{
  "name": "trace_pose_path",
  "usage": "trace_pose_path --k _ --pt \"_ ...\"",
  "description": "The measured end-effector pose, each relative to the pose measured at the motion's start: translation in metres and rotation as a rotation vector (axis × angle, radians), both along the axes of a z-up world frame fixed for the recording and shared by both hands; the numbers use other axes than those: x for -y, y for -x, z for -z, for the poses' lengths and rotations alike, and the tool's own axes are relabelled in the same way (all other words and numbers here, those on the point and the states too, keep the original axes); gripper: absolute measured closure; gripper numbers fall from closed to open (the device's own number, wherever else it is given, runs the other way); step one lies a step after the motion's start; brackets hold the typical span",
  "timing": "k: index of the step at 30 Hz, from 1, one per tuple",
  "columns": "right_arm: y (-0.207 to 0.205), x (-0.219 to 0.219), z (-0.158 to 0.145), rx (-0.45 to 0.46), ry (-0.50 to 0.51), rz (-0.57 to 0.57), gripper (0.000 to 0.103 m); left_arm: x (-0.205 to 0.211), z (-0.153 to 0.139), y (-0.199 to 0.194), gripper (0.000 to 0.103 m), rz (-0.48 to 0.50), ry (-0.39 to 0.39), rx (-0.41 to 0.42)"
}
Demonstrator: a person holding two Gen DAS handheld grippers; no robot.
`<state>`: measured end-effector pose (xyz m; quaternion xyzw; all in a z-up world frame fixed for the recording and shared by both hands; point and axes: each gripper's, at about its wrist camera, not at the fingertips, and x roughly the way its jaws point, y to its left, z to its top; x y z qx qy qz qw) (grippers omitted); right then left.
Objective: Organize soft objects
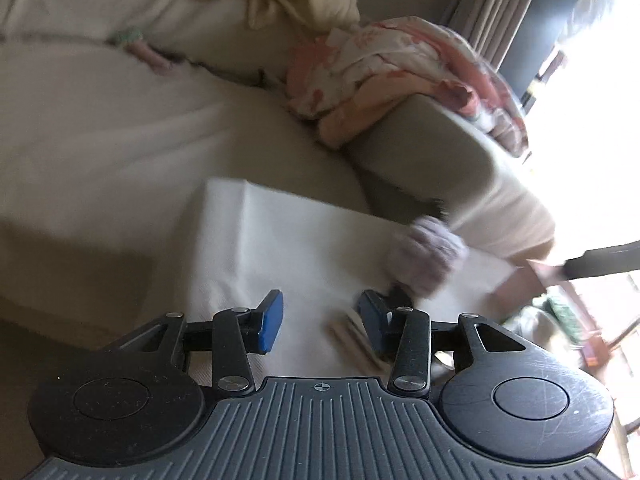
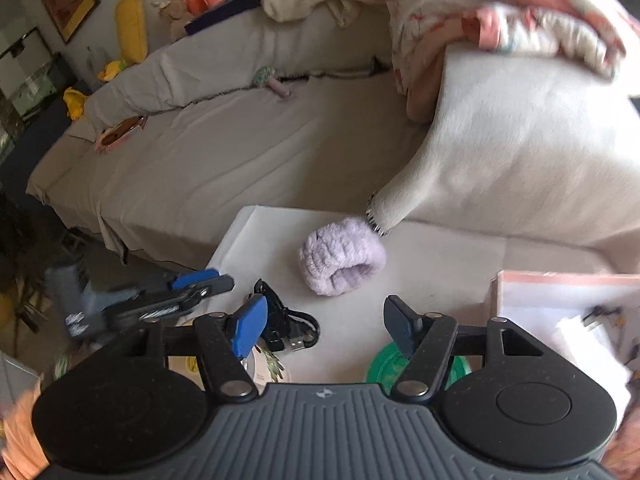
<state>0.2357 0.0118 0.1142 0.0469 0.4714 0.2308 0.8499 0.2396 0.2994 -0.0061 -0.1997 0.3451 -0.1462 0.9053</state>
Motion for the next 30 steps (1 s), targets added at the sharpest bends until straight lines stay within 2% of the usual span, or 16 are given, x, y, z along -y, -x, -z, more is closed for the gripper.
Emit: trace_pose_path --k 1,2,3,4,8,11,14,18,22,23,24,25,26,30 --pt "-0.004 -0.003 0.007 -0.019 0.0 0.014 0.039 0.004 0.001 0.003 0.056 0.016 -0.007 -0.01" --pt "-0.009 -0.006 0.014 -0.035 0.001 0.023 0.044 0.008 0.002 0.005 0.057 0.038 -0.03 -0.018" --pt "-0.014 -0.009 0.019 -0.047 0.003 0.023 0.05 0.014 0.002 0.007 0.061 0.053 -0.053 -0.023" --pt "-0.019 -0.013 0.024 -0.057 0.007 0.021 0.051 0.018 0.003 0.009 0.067 0.06 -0.071 -0.024" --pt "-0.032 -0.025 0.032 -0.096 0.009 0.001 0.051 0.025 0.005 0.016 0.077 0.096 -0.075 -0.013" --pt "-0.04 -0.044 0.033 -0.151 0.014 -0.057 0.051 0.028 0.009 0.024 0.077 0.127 -0.065 -0.01" --pt "-0.053 -0.074 0.036 -0.227 0.024 -0.103 0.051 0.029 0.012 0.03 0.077 0.109 -0.066 0.0" --pt "-0.072 -0.121 0.053 -0.304 0.139 -0.143 0.049 0.023 0.019 0.039 0.077 0.057 -0.047 0.038" --pt "-0.084 -0.148 0.078 -0.385 0.27 -0.167 0.049 0.015 0.026 0.044 0.077 0.061 -0.01 0.083" --pt "-0.084 -0.15 0.08 -0.38 0.284 -0.172 0.053 0.013 0.026 0.044 0.077 0.059 0.003 0.081" --pt "-0.082 -0.151 0.078 -0.364 0.289 -0.18 0.071 0.011 0.027 0.044 0.077 0.059 0.015 0.078" --pt "-0.081 -0.152 0.075 -0.351 0.29 -0.2 0.082 0.01 0.027 0.042 0.077 0.059 0.028 0.075" --pt "-0.079 -0.153 0.069 -0.331 0.283 -0.213 0.087 0.008 0.028 0.041 0.077 0.058 0.044 0.072" --pt "-0.072 -0.142 0.028 -0.186 0.196 -0.201 0.087 0.002 0.03 0.038 0.077 0.052 0.093 0.063"
